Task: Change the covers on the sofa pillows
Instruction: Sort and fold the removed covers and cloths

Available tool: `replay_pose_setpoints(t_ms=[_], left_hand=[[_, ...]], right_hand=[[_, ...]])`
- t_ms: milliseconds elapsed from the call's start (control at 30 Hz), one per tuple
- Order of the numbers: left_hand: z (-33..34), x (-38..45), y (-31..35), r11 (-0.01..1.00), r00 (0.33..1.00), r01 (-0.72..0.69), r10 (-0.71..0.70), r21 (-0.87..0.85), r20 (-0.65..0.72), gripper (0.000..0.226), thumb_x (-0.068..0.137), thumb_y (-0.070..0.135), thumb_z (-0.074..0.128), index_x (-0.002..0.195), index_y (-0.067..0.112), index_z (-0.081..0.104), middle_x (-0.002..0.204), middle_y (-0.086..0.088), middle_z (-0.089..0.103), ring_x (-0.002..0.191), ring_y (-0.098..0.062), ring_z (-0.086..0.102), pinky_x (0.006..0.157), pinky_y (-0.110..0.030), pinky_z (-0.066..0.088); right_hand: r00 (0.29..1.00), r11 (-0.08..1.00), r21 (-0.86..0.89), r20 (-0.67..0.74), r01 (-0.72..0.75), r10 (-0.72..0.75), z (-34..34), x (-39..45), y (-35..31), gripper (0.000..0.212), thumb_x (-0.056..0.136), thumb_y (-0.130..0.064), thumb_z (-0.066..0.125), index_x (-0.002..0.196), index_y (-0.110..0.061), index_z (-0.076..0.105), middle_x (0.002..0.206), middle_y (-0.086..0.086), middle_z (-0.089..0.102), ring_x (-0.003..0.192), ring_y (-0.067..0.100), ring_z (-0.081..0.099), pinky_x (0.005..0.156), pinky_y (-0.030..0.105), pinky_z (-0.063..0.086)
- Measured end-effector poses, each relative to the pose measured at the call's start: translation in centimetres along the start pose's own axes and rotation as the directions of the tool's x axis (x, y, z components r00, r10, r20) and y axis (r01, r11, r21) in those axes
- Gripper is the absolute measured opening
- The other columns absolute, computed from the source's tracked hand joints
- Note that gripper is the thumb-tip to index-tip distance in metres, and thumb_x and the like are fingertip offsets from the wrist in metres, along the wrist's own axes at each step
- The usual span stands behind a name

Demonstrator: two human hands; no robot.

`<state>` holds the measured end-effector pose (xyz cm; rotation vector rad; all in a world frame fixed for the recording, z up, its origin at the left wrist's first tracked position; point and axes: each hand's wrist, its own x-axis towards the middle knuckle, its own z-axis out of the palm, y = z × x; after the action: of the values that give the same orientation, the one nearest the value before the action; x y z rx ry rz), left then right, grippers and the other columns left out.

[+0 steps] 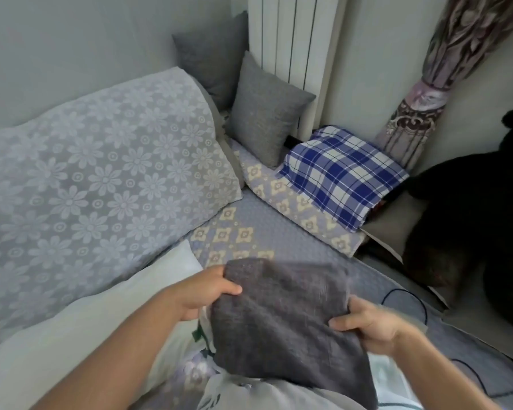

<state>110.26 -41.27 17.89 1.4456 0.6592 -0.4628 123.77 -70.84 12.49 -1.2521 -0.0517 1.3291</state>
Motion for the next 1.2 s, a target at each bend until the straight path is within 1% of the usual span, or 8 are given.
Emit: replay_pose_setpoints(t_ms=[167, 400, 567, 700, 867, 967, 1067, 1200], left_hand=[[-0.6, -0.1, 1.2, 0.970, 0.977, -0.209, 0.213, 0.122, -0.016, 0.044, 0.092, -0.008, 0.061, 0.066, 0.022, 0.078, 0.073, 0.005, 0.072, 0.073, -0.005, 0.066, 0.070, -0.024, 0.052], [-0.1, 2.5, 4.2, 0.801, 0.956, -0.128, 0.257, 0.585, -0.143, 0.061, 0.088, -0.006, 0.032, 0.085, 0.035, 0.077, 0.099, 0.002, 0.073, 0.086, -0.023, 0.069, 0.078, -0.041, 0.055], [4.4, 3.2, 4.2, 0.931, 0.963, -0.132, 0.201, 0.340, -0.177, 0.040, 0.093, -0.001, 0.036, 0.103, 0.017, 0.070, 0.097, -0.014, 0.070, 0.079, -0.023, 0.060, 0.072, -0.033, 0.047], [5.2, 2.0, 4.7, 0.973, 0.962, -0.228, 0.232, 0.047, -0.141, 0.031, 0.098, 0.002, 0.043, 0.111, 0.007, 0.071, 0.101, -0.014, 0.071, 0.093, -0.020, 0.065, 0.080, -0.026, 0.052], [4.1, 0.9, 4.8, 0.970, 0.973, -0.230, 0.227, 0.074, 0.044, 0.036, 0.102, 0.007, 0.041, 0.122, 0.020, 0.068, 0.114, -0.005, 0.074, 0.108, -0.009, 0.067, 0.089, -0.020, 0.051], [2.8, 2.0, 3.7, 0.974, 0.983, -0.169, 0.177, 0.154, -0.041, 0.038, 0.099, 0.011, 0.051, 0.132, 0.028, 0.056, 0.126, 0.006, 0.069, 0.114, -0.013, 0.065, 0.081, -0.025, 0.050], [0.5, 3.7, 1.1, 0.624, 0.969, 0.124, 0.092, 0.771, -0.231, 0.045, 0.094, 0.018, 0.059, 0.136, 0.023, 0.044, 0.129, -0.001, 0.053, 0.098, -0.021, 0.058, 0.069, -0.029, 0.045], [-1.4, 5.3, -2.5, 0.307, 0.901, 0.411, 0.005, 0.859, -0.433, 0.012, 0.096, 0.013, 0.049, 0.106, 0.012, 0.056, 0.104, -0.008, 0.061, 0.095, -0.025, 0.063, 0.070, -0.029, 0.043]], right_hand=[[0.953, 0.901, -0.406, -0.184, 0.151, -0.242, 0.4, -1.3, -5.9, 0.044, 0.079, 0.001, 0.068, 0.061, -0.039, 0.072, 0.087, 0.016, 0.072, 0.072, -0.006, 0.069, 0.081, 0.016, 0.055], [0.838, 0.963, -0.214, -0.486, 0.162, -0.249, -2.0, 4.5, -6.0, 0.032, 0.095, 0.009, 0.043, 0.104, -0.004, 0.070, 0.106, 0.025, 0.071, 0.101, 0.040, 0.069, 0.095, 0.056, 0.054], [0.921, 0.956, 0.030, -0.278, 0.291, -0.272, 6.8, 3.2, -3.3, 0.022, 0.090, -0.008, 0.054, 0.111, -0.007, 0.061, 0.082, 0.012, 0.070, 0.069, 0.027, 0.066, 0.066, 0.036, 0.057], [0.843, 0.612, -0.731, -0.098, 0.300, -0.529, 9.7, 4.2, -0.9, 0.115, 0.073, -0.038, 0.081, 0.156, -0.045, 0.000, 0.162, -0.015, 0.021, 0.146, 0.002, 0.026, 0.114, 0.031, 0.034], [0.774, 0.506, -0.844, -0.199, 0.177, -0.602, 6.7, 4.6, -2.9, 0.110, 0.082, -0.007, 0.067, 0.153, -0.051, -0.004, 0.129, -0.005, 0.059, 0.106, 0.016, 0.061, 0.078, 0.029, 0.051], [0.688, 0.617, -0.782, -0.400, 0.088, -0.605, 4.3, 4.9, -3.0, 0.079, 0.079, -0.010, 0.072, 0.147, -0.034, 0.040, 0.105, -0.008, 0.067, 0.090, 0.014, 0.064, 0.074, 0.031, 0.054], [0.598, 0.859, -0.452, -0.628, 0.241, -0.498, 0.7, 4.2, -3.6, 0.027, 0.074, 0.000, 0.067, 0.096, -0.016, 0.069, 0.080, 0.009, 0.070, 0.071, 0.025, 0.064, 0.056, 0.029, 0.050], [0.720, 0.914, -0.033, -0.605, 0.404, -0.339, -2.2, 1.7, -4.4, 0.026, 0.086, 0.015, 0.050, 0.105, 0.001, 0.062, 0.077, 0.027, 0.066, 0.057, 0.037, 0.065, 0.050, 0.038, 0.051]])
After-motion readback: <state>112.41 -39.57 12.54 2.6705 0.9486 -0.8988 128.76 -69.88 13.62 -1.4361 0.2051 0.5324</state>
